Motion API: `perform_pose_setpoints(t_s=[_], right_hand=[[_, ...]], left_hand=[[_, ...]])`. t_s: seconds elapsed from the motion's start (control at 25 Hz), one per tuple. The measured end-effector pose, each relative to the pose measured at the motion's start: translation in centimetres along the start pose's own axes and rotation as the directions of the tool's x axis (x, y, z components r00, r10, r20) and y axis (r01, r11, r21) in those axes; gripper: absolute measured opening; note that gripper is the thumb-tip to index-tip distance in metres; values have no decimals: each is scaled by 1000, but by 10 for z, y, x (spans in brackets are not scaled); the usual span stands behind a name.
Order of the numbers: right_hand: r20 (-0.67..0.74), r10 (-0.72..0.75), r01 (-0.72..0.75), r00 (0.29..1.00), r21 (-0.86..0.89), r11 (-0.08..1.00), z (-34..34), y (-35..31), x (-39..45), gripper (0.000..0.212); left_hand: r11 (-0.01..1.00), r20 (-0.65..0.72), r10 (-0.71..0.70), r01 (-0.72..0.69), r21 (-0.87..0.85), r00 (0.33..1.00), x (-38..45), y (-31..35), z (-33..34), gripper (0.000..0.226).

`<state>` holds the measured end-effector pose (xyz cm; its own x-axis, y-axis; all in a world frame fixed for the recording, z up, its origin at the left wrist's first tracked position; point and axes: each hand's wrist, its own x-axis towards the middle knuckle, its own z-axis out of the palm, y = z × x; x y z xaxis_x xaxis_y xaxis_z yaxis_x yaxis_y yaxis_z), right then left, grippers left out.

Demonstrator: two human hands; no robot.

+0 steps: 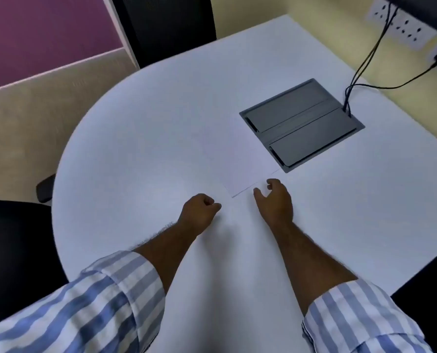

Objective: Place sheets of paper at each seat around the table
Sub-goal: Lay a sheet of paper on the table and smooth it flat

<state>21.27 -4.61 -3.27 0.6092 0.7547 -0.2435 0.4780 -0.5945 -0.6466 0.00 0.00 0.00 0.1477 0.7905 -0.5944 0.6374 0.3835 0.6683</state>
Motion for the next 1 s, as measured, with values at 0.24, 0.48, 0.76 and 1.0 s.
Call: perform_pose_setpoints(t_s=[0.24,0.48,0.76,1.0], right_hand=[[-114,-95,84,989,-100,991,6,18,60,41],[-106,-118,84,987,-286,955,16,22,102,64],[-117,-87,24,989,-461,887,33,29,100,74],[-149,-36,-13,988,-317,948,39,23,96,45]], left_hand=[[901,9,-226,212,-377,974,35,12,47,57],[807,-24,-292,233,-543,956,57,27,70,67],[570,143,-393,362,-738,908,66,36,77,38],[506,135,-366,319,-802,921,76,46,75,25]])
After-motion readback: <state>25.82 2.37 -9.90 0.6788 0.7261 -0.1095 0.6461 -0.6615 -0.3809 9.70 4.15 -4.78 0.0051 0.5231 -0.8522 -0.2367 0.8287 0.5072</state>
